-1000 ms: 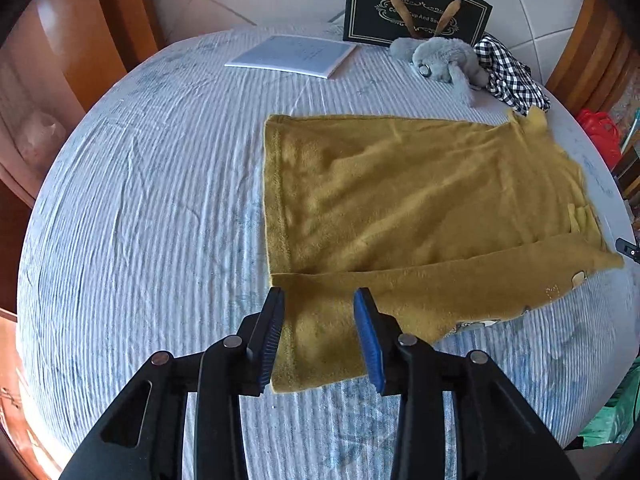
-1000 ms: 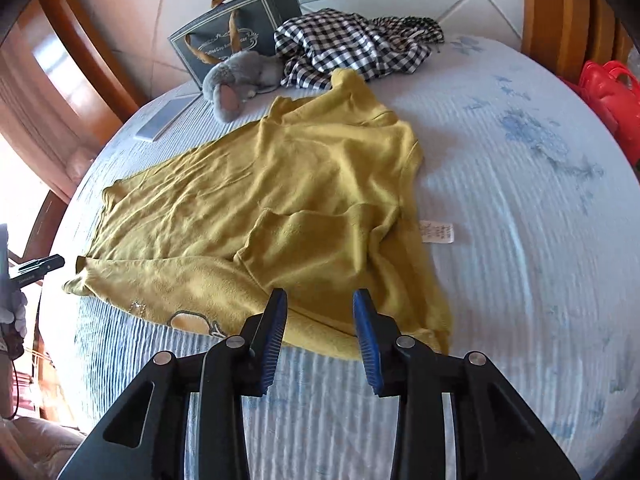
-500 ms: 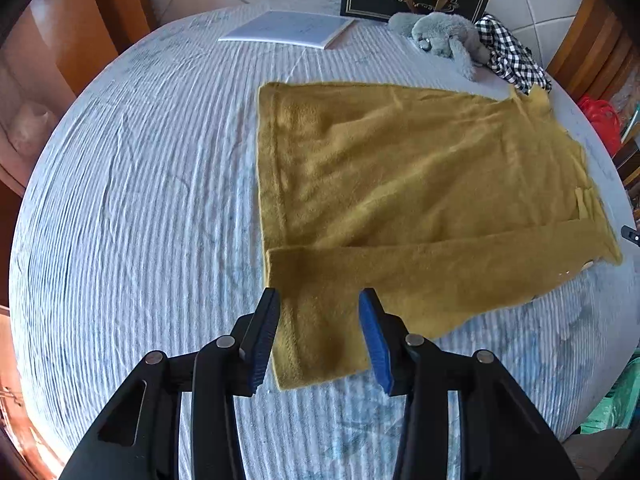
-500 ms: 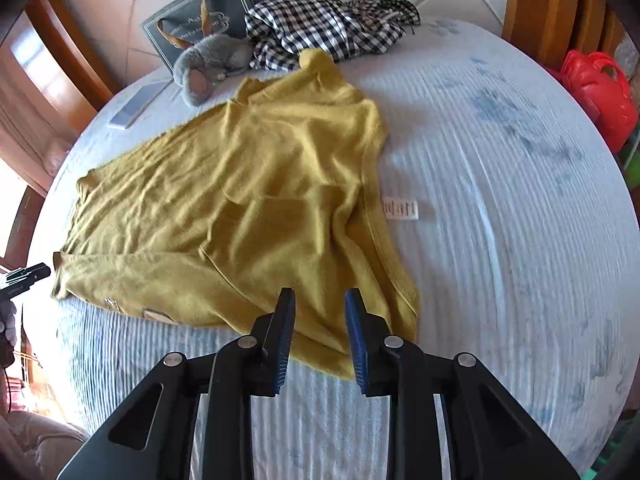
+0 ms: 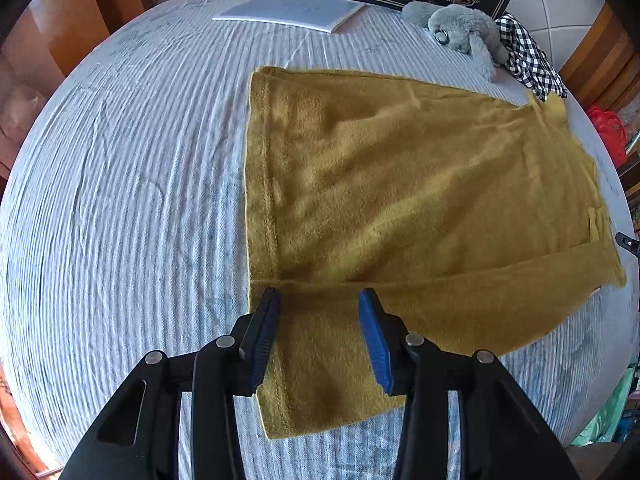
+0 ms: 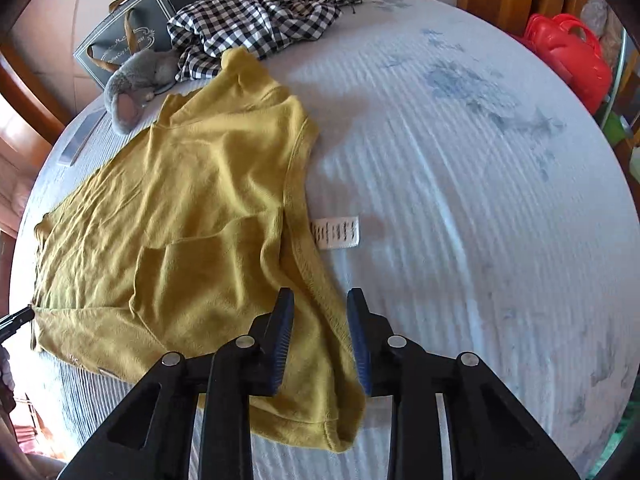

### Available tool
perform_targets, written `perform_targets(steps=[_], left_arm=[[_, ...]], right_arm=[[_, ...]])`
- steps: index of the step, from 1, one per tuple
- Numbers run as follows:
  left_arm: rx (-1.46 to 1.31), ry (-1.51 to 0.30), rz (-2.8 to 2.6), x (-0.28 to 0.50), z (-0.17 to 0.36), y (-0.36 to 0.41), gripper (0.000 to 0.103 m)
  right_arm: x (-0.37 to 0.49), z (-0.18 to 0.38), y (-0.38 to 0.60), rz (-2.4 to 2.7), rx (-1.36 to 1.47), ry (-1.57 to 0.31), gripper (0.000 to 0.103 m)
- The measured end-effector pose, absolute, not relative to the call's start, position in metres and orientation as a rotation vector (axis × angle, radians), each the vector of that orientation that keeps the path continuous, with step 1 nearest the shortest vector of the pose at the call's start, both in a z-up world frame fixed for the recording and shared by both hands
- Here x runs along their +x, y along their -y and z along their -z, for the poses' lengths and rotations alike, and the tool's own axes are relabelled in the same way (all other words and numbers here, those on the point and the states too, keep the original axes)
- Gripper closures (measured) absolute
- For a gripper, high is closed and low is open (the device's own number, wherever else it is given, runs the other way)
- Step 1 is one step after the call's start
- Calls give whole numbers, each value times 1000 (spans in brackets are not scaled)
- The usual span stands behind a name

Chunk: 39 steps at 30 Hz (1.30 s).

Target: Fold clothes

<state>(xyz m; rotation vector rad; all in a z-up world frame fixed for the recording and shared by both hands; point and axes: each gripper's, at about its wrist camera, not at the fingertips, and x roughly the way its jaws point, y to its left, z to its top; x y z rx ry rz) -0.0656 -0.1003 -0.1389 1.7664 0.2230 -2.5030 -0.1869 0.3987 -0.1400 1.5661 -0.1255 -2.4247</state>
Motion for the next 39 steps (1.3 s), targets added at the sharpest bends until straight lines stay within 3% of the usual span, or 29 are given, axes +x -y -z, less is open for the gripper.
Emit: perform_targets(steps=[2, 4, 8, 10, 25, 29, 31, 32, 33, 34, 36, 37, 39], left_arm=[[1710, -240, 2523, -84, 131, 110, 60], [1654, -254, 2537, -107, 125, 122, 55], [1604, -322, 2549, -151, 124, 148, 49], [1610, -331, 2544, -170, 127, 158, 49], [1735, -230, 2527, -220, 161, 167, 49], [1741, -188, 2543, -225, 165, 162, 39], [1746, -136, 2543, -227, 166, 156, 38], [1744, -111, 2547, -227, 167, 153, 39], [1740, -89, 2552, -227, 167, 151, 42], [1742, -89, 2559, -227, 167, 149, 56], [1752, -110, 2577, -228, 165, 145, 83], [1743, -87, 2580, -228, 164, 141, 93], [1713, -11, 2577, -228, 160, 133, 93]], right_arm=[[-202, 134, -398, 2432, 1545, 123, 72], [-218, 129, -396, 2439, 1524, 121, 47], [-249, 118, -394, 2452, 1483, 116, 39], [-265, 112, -393, 2459, 1462, 114, 29], [-369, 143, -334, 2302, 1506, -44, 29], [-376, 153, -324, 2286, 1529, -68, 29], [-378, 158, -321, 2290, 1549, -84, 29], [-377, 158, -320, 2294, 1548, -99, 30], [-375, 157, -319, 2299, 1542, -116, 47], [-374, 156, -318, 2304, 1537, -133, 69], [-371, 154, -316, 2314, 1525, -167, 92], [-370, 153, -315, 2319, 1519, -184, 94], [-367, 151, -313, 2328, 1507, -218, 95]])
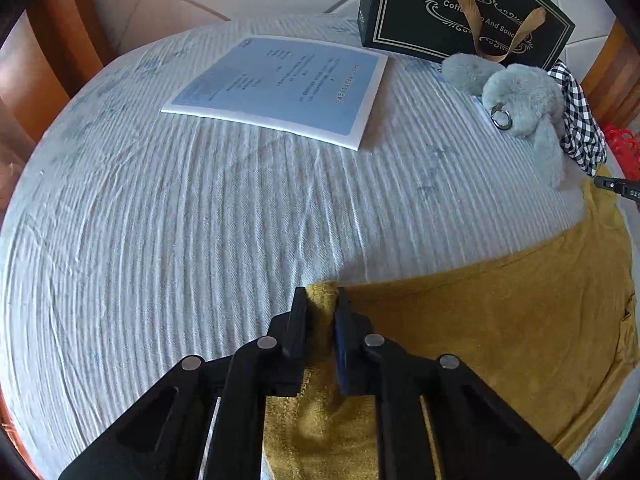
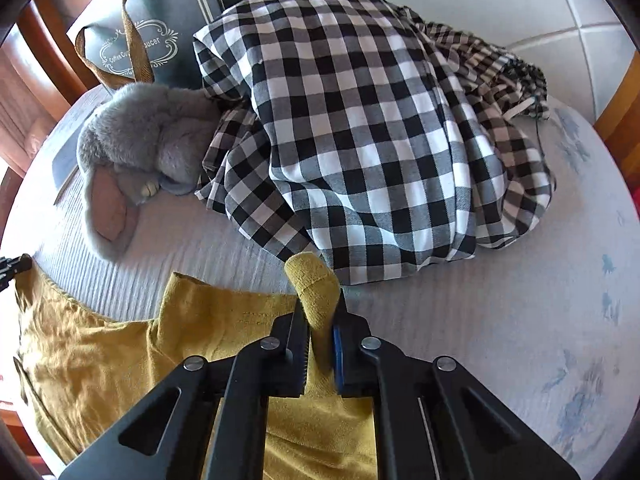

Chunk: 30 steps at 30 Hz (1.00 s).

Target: Fold clothes

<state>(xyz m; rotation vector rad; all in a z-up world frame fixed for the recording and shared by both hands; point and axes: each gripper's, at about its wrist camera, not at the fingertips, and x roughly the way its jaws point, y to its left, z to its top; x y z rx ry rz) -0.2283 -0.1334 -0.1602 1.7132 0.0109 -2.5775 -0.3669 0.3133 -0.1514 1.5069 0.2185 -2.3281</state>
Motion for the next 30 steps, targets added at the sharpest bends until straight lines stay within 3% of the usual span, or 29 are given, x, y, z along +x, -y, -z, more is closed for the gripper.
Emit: perform_targets(steps=[9, 12, 14, 15, 18, 20, 27, 30], left_arm=[[1431, -31, 2749, -174, 113, 129, 92], [1432, -60, 2760, -149, 114, 130, 88], [1456, -88, 2742, -137, 114, 132, 70], [1468, -102, 2732, -130, 114, 133, 68], [1503, -143, 2704, -111, 114, 136, 64], [1526, -171, 2684, -98, 114, 138, 57], [1463, -316, 2659, -92, 97, 150, 55], [1438, -339, 2713, -93, 86, 151, 55]], right_arm=[[-251, 80, -347, 2415, 1061, -273, 95], [-215, 89, -360, 2362, 1123, -252, 92], [-192, 108, -371, 2329, 1244, -242, 71], [-181, 118, -378, 2312, 1308, -237, 59], [-167, 120, -403, 2350, 1359, -120, 60], [-160, 120, -420, 2380, 1382, -32, 60], [-203, 114, -436, 2470, 1497, 189, 60], [-217, 117, -429, 2460, 1518, 190, 64]])
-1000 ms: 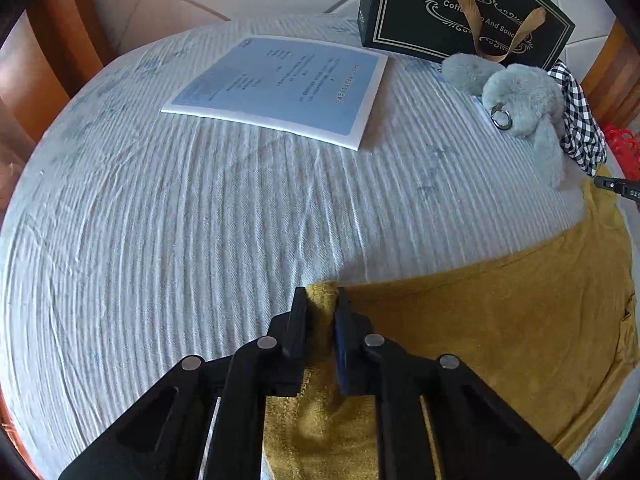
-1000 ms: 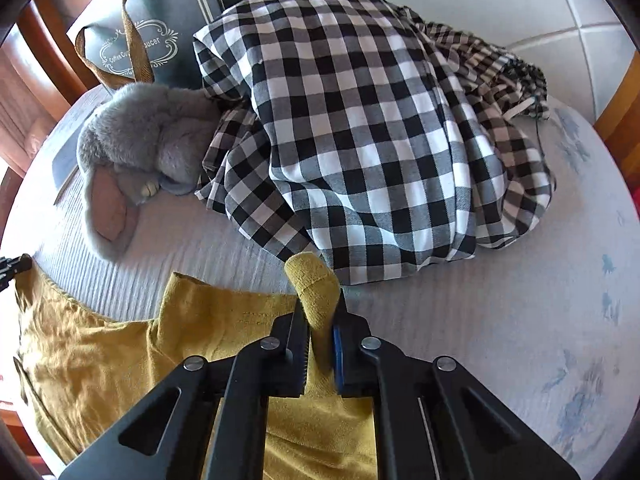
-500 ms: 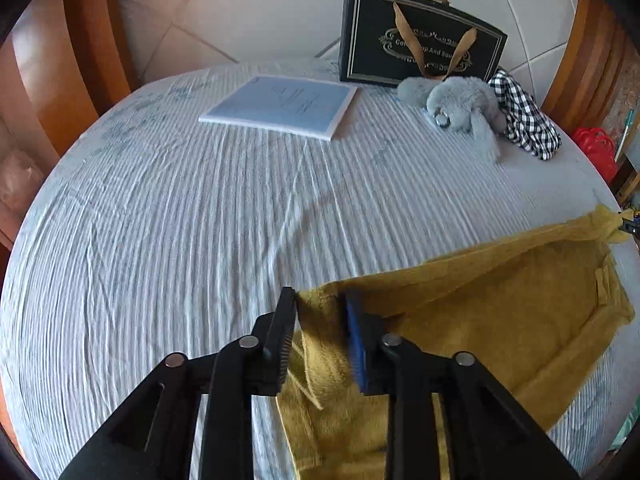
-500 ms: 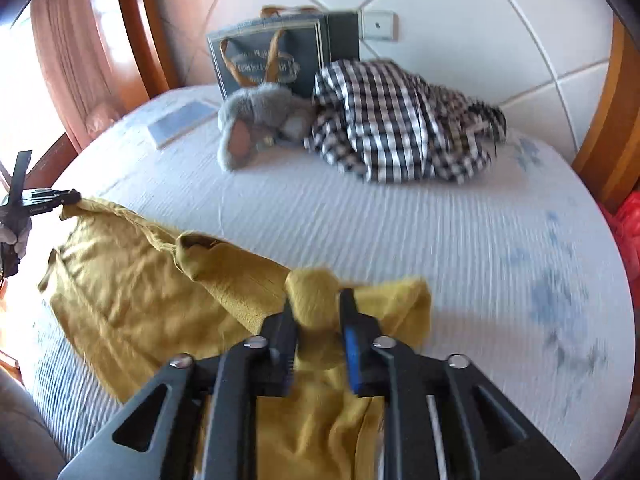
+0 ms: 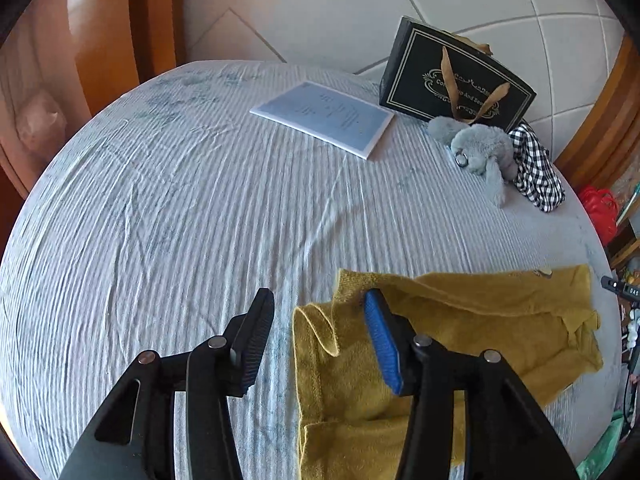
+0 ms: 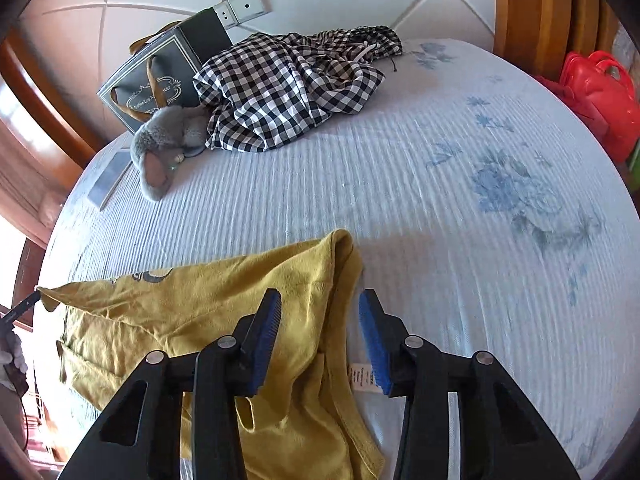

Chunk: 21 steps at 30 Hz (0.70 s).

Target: Fold clothes

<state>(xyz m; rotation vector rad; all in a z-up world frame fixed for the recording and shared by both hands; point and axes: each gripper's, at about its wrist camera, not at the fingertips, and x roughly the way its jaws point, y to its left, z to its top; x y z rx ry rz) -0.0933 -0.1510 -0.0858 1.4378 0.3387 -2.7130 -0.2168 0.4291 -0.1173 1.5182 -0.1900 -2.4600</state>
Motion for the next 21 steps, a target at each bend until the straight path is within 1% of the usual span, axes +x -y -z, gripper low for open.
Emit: perform_targets(steps=[3, 9, 14, 15, 16, 17, 18, 19, 20, 21], left_arm=[[1418, -354, 2773, -94, 75, 151, 55], [1539, -371, 2639, -98, 97, 164, 53], [1573, -261, 2576, -113, 117, 151, 53], [1578, -237, 2564, -117, 121, 148, 53], [1583, -214, 2552, -120, 125, 145, 53], [1588, -190, 2539, -123, 129, 142, 53], [1593, -167, 2527, -127, 133, 139, 54], [1598, -144, 2514, -130, 138, 136, 76], [1603, -121, 2501, -133, 142, 133, 92], [1607, -99, 2488, -136, 146, 130, 92]], right_arm=[[-225, 119, -421, 2444, 1528, 182, 64], [-237, 133, -427, 2429, 1593, 245, 64], [-245, 142, -428, 2405, 1620, 309, 64], [-247, 143, -426, 2403, 1628, 300, 61], [-250, 144, -424, 2399, 1639, 290, 53], [-253, 147, -421, 2397, 1656, 275, 50], [-256, 150, -419, 2397, 1677, 258, 49], [-258, 154, -415, 2395, 1685, 239, 58], [-259, 156, -410, 2392, 1679, 198, 76], [-259, 155, -403, 2417, 1666, 107, 99]])
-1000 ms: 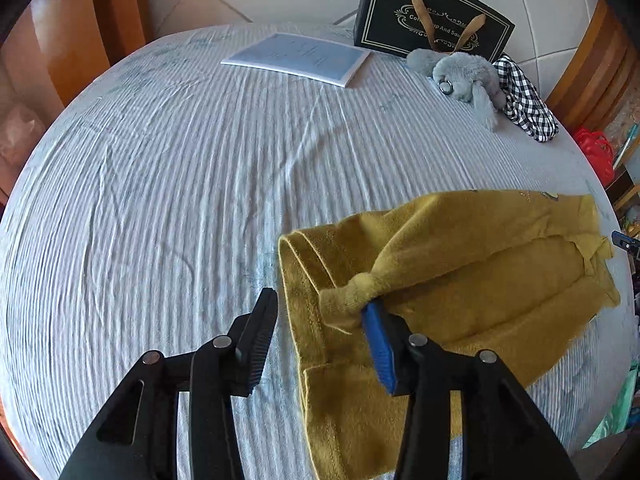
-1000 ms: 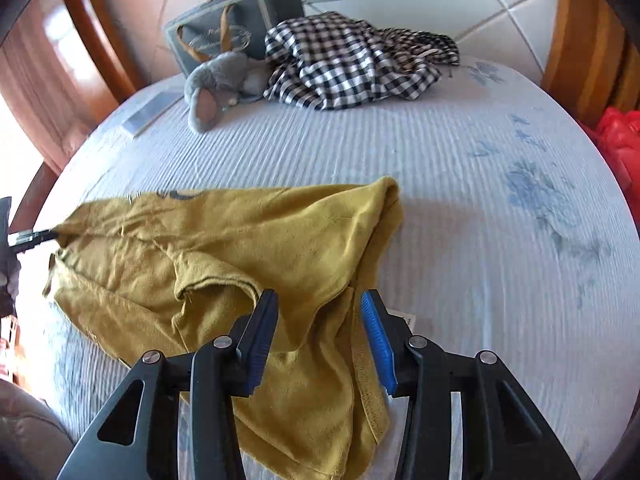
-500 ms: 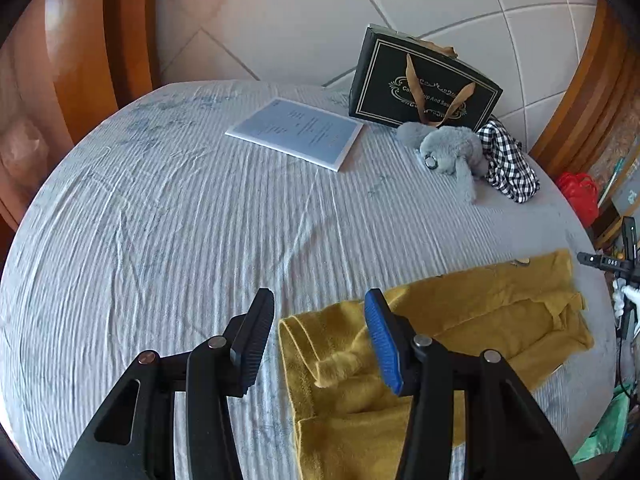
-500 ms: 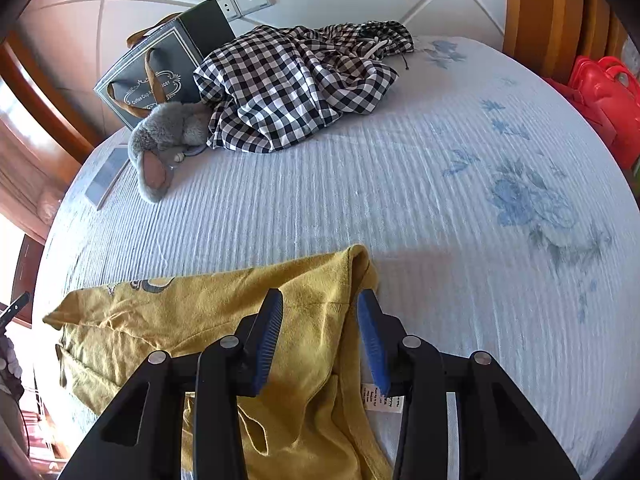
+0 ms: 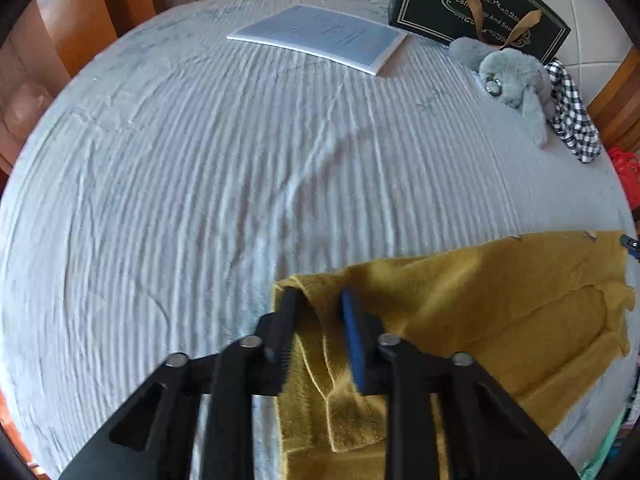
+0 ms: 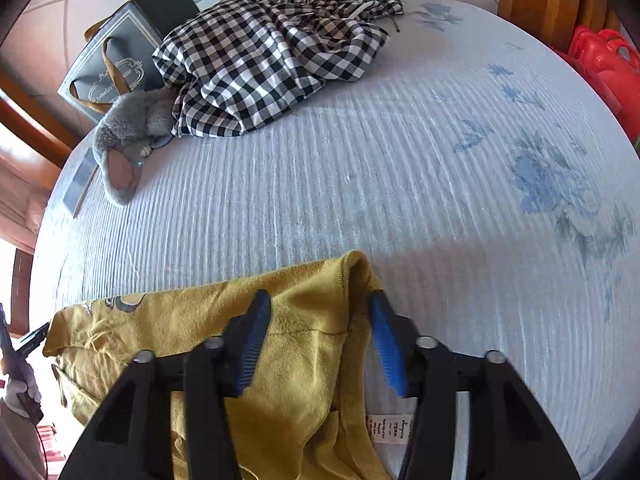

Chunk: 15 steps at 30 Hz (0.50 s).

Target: Fold clothes

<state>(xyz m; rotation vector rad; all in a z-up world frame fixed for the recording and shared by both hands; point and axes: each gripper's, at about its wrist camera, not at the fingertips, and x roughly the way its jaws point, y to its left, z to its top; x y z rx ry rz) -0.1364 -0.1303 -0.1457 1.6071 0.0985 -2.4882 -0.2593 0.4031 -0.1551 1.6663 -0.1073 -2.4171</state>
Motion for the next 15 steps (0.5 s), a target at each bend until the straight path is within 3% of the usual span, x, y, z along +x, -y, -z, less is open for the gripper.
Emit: perform_targets(steps=[2, 5, 6, 7, 8, 10, 12, 13, 15], left_arm=[[1616, -53, 2462, -143, 154, 124, 93], [1516, 192, 2408, -157, 158, 114, 91], [1477, 282, 2376, -162, 159, 111, 90], [1470, 283, 2362, -165, 158, 114, 90], [1478, 244, 2358, -166, 156, 120, 90], [1484, 79, 2405, -157, 143, 132, 89], [1496, -75, 2459, -146, 129, 140, 81], [1514, -123, 2490, -141, 124, 139, 74], [1557, -199, 2544, -129, 117, 136, 73]], right_arm=[[-261, 153, -394, 2479, 1636, -52, 99], [-270, 152, -396, 2561, 1607, -122, 96], [-273, 154, -400, 2585, 1631, -136, 82], [-275, 154, -406, 2607, 1660, -142, 59], [-271, 149, -409, 2617, 1653, -121, 54], [-258, 134, -412, 2618, 1593, -64, 54], [-234, 117, -409, 2582, 1514, -33, 54], [-220, 111, -405, 2554, 1482, -19, 56], [-201, 113, -391, 2495, 1458, -37, 65]])
